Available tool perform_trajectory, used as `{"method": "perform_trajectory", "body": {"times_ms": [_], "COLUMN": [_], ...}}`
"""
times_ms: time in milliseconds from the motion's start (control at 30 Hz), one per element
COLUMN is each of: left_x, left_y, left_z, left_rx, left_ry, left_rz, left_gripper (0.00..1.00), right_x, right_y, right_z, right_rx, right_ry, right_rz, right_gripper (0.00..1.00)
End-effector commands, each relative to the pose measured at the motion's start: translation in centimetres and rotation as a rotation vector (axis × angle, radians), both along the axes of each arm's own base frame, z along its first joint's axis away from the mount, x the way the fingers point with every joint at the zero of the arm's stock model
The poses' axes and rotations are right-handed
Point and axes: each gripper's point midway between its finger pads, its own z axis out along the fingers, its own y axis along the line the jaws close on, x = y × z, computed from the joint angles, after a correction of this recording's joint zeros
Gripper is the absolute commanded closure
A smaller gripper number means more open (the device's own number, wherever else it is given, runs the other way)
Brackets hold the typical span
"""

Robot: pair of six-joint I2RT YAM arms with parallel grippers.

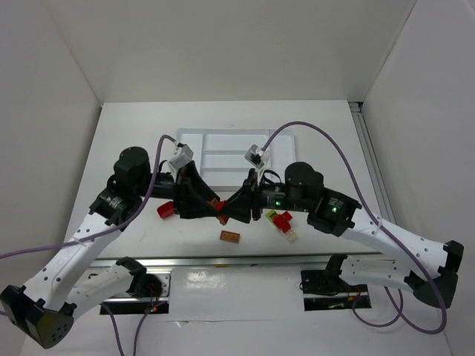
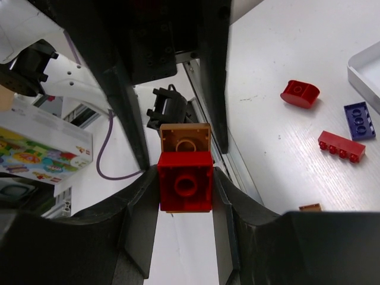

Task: Sort the legos into containers by color

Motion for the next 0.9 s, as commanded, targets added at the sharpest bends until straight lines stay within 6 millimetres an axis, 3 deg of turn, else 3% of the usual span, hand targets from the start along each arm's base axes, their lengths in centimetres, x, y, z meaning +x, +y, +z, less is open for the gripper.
{"method": "perform_trajectory", "body": {"times_ms": [0,33,67,167,200,300,367,533,667,700,767,800,867], "left_x": [-0.6,-0.6,-0.5,-0.7,-0.4,-0.4,-0.5,0.1,0.9,1.5,4.0,5.4,8.1], "left_y": [0.3,0.3,0.4,0.7,0.8,1.0,1.1,1.2,1.3,1.4,1.8,1.9,2.8], "left_z": [1.8,1.3,1.6,1.4,1.1,1.1,1.0,0.9,0.6,1.1,-0.1,-0.2,-1.4], "left_rx": [-0.035,-0.03,-0.034,-0.021,-0.012,0.0,0.007,0.027,0.042,0.04,0.109,0.14,0.21], "left_ry": [-0.096,-0.085,-0.107,-0.111,-0.116,-0.116,-0.116,-0.115,-0.11,-0.117,-0.045,-0.016,0.025], "left_rz": [-0.013,-0.013,0.005,0.031,0.043,0.064,0.073,0.1,0.149,0.185,0.329,0.389,0.534], "left_gripper": [0.43,0.49,0.64,0.82,0.92,1.0,1.0,1.0,1.0,1.0,1.0,1.0,1.0], "right_x": [0.1,0.0,0.2,0.8,0.9,1.6,2.2,3.3,6.2,8.4,10.6,12.7,14.9], "right_y": [0.3,0.1,0.1,-0.4,-0.7,-1.1,-1.4,-2.9,-5.6,-7.1,-8.5,-9.9,-10.9], "right_z": [0.7,1.0,1.0,0.7,1.2,1.5,1.0,1.9,1.5,-0.1,-0.7,-2.5,-2.8], "right_rx": [0.04,0.048,0.047,0.03,0.033,0.03,0.007,-0.019,-0.099,-0.188,-0.254,-0.361,-0.436], "right_ry": [-0.029,-0.034,-0.036,-0.044,-0.048,-0.054,-0.048,-0.088,-0.105,-0.105,-0.104,-0.118,-0.135], "right_rz": [0.011,0.011,-0.003,-0.047,-0.061,-0.109,-0.148,-0.239,-0.447,-0.588,-0.741,-0.884,-1.016], "right_gripper": [0.66,0.66,0.66,0.66,0.66,0.66,0.66,0.67,0.67,0.67,0.67,0.67,0.66]}}
